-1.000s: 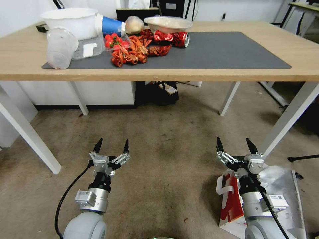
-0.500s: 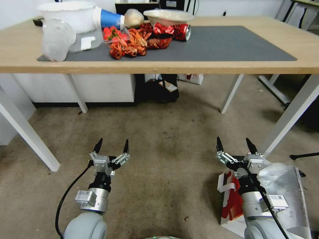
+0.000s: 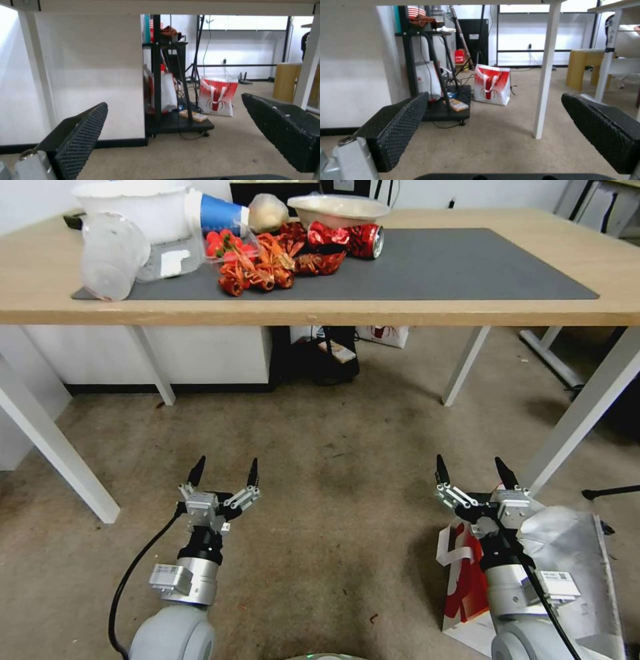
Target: Pick up the food delivery bag from the floor and place it on the table.
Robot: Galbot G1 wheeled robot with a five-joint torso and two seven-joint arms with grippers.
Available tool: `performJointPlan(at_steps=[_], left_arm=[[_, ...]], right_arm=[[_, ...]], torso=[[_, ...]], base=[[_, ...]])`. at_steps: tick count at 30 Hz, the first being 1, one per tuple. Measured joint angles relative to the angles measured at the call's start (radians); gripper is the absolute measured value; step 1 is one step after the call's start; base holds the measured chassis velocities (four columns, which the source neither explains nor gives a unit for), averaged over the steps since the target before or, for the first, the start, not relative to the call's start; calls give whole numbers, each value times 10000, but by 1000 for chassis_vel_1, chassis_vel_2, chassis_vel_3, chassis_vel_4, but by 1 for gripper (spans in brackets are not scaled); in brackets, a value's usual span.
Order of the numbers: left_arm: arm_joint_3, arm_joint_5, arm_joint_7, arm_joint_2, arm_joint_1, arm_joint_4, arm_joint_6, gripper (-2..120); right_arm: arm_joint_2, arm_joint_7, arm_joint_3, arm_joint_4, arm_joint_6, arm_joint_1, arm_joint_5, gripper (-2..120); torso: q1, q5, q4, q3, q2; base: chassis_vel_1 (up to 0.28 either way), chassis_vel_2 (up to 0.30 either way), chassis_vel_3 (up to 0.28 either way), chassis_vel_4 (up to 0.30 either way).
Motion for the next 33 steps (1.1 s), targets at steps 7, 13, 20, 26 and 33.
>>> performJointPlan(at_steps=[7, 13, 20, 26, 33], left_arm=[[20, -14, -83, 136, -31, 54, -15, 100], [5, -27, -182, 265, -74, 40, 245, 100], [-7, -32, -237, 363, -174, 120, 477, 100], [98, -20, -239, 376, -210, 318, 489, 100], [112, -16, -237, 392, -276, 417, 499, 100]], right_arm=[[-140, -25, 1013, -45, -206, 96, 383, 100], [-353, -132, 2041, -239, -298, 85, 688, 100], [-604, -280, 3113, -821, -295, 5, 1057, 100], [-884, -550, 3955, -1646, -124, 156, 1201, 100], [-1181, -696, 4504, -2800, 85, 412, 1084, 100]], torso=[[6, 1, 1, -1, 24], [8, 1, 0, -1, 36], [10, 2, -1, -1, 47], [11, 1, 0, -1, 54], [12, 1, 0, -1, 60]], base=[[0, 0, 0, 0], [0, 0, 0, 0], [0, 0, 0, 0], [0, 0, 0, 0], [0, 0, 0, 0]])
